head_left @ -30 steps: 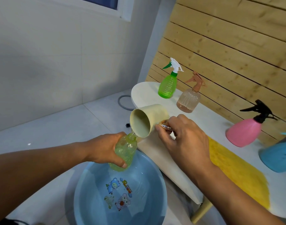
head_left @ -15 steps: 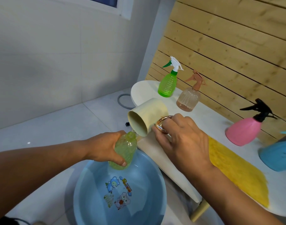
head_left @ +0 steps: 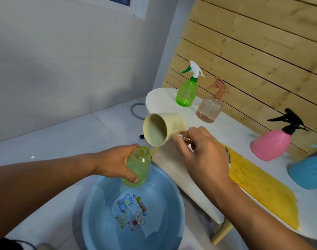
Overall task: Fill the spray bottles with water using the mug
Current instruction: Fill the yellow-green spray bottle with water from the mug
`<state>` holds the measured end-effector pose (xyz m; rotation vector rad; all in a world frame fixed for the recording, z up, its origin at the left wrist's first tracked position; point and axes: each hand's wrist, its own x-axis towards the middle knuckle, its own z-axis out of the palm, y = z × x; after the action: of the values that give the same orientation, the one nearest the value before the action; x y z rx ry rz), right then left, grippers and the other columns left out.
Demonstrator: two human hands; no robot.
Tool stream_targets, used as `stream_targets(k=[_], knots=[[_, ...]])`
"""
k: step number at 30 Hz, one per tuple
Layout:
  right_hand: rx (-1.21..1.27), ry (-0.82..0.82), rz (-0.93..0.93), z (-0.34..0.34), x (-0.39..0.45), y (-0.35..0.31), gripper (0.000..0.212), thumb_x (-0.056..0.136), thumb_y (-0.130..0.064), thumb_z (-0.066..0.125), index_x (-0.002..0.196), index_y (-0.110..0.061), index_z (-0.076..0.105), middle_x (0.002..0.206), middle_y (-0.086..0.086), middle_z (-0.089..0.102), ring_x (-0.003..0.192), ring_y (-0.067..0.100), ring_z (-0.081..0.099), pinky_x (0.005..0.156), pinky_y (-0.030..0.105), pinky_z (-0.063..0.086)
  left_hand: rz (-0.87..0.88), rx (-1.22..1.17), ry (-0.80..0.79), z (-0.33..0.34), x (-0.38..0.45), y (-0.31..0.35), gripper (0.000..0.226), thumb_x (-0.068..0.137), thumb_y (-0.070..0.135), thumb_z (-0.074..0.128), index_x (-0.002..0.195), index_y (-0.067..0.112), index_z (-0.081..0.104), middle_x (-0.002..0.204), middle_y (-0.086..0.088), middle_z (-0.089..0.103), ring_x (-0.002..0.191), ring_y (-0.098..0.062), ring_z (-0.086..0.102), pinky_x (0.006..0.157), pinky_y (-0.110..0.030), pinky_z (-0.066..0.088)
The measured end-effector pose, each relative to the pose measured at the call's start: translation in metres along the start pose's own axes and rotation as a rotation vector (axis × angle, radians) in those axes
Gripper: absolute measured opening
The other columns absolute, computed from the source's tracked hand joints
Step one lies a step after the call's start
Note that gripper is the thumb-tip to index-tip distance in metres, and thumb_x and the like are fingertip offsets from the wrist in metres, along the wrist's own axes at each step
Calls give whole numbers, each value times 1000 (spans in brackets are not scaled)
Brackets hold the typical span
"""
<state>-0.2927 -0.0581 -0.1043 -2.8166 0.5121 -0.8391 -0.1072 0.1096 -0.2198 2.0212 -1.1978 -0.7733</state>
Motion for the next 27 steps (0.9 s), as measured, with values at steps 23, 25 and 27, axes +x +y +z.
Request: stream_targets(k=[23, 25, 27], knots=[[-71, -933, 342, 236, -91, 107, 28, 100, -25, 45, 114, -15, 67, 120, 6, 69, 115, 25, 64, 84, 31, 47, -19, -116, 30, -6, -6, -33, 62, 69, 14, 95, 119, 33, 62, 110, 11, 70, 103, -8, 69, 84, -21, 54], [-68, -943, 348, 243, -99, 111, 28, 102, -22, 42, 115, -20, 67, 118, 4, 67, 116, 24, 63, 83, 29, 44, -25, -126, 35, -6, -8, -34, 62, 69, 15, 95, 118, 33, 62, 110, 11, 70, 102, -7, 69, 83, -19, 52], [-106, -971, 334, 253, -105, 114, 27, 101, -21, 41, 108, -22, 68, 110, 3, 68, 113, 25, 65, 78, 28, 42, -41, -134, 24, -5, -10, -37, 61, 70, 18, 95, 119, 34, 62, 111, 11, 70, 103, -8, 69, 83, -21, 52]])
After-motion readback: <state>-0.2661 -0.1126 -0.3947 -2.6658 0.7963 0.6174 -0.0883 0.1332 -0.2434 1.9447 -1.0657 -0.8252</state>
